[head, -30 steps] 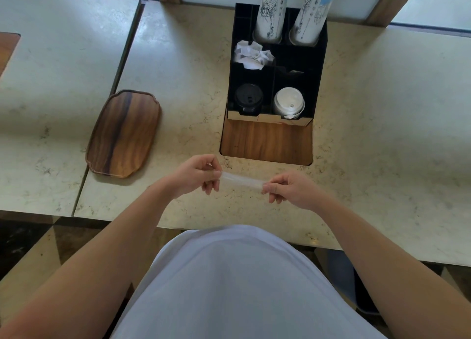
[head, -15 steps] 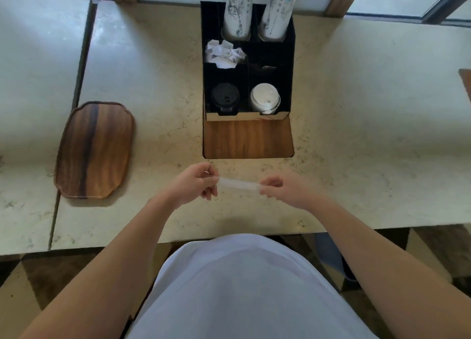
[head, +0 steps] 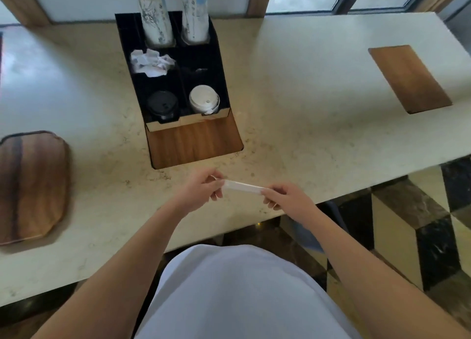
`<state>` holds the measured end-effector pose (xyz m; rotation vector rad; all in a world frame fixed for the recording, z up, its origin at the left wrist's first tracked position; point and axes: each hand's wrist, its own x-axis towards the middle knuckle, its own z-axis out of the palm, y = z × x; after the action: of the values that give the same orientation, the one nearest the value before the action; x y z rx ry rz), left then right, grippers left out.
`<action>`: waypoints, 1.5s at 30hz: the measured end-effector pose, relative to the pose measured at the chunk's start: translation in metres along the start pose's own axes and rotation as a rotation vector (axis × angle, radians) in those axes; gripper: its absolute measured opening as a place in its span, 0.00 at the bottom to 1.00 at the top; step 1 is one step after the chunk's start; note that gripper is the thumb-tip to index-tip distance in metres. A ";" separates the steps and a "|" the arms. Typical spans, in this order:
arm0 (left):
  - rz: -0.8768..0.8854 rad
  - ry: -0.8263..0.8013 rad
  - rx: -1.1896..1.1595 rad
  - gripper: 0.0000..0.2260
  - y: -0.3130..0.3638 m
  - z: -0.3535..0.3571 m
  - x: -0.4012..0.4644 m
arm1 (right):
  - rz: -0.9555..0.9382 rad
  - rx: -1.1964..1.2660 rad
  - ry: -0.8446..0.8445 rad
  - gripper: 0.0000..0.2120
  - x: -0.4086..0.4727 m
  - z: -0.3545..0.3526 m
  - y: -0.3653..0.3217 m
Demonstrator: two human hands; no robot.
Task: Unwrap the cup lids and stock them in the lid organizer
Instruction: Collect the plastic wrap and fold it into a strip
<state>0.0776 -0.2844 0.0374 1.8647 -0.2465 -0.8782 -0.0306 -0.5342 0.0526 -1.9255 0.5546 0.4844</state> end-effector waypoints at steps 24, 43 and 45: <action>0.389 -0.069 0.775 0.19 0.135 0.364 0.128 | 0.456 1.110 0.635 0.05 -0.117 -0.173 0.263; 0.777 -0.117 1.386 0.26 0.132 0.501 0.294 | 0.989 1.483 0.933 0.02 -0.036 -0.182 0.393; 0.796 -0.119 1.376 0.26 0.131 0.499 0.293 | 1.027 1.459 0.906 0.03 -0.021 -0.185 0.405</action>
<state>-0.0192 -0.8549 -0.0936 2.5047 -1.8823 -0.1608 -0.2656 -0.8484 -0.1593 -0.2185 1.8363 -0.2699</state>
